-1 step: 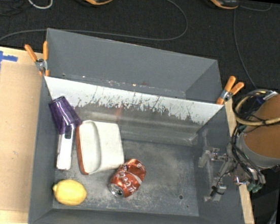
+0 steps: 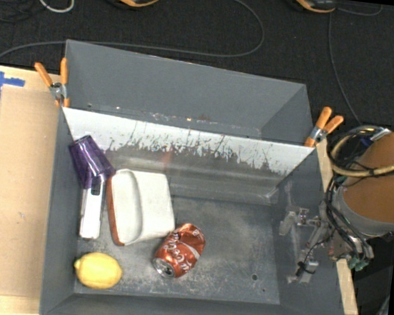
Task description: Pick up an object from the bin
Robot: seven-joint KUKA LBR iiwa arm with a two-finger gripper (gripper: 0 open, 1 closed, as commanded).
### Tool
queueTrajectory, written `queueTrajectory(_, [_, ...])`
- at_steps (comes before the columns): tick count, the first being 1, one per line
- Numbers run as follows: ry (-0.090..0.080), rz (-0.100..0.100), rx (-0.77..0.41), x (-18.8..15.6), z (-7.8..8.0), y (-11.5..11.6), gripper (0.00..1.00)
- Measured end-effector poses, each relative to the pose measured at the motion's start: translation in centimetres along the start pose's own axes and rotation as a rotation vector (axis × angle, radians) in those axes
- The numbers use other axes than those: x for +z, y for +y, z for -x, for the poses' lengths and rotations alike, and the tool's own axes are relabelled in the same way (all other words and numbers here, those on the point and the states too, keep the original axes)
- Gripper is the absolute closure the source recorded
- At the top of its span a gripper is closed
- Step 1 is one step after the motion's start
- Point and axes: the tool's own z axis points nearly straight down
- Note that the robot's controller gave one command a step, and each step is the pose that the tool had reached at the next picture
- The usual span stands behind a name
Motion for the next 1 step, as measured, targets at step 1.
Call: queueTrajectory(1, [0.007, 0.004, 0.059, 4.5, -0.05, 5.16, 0.0])
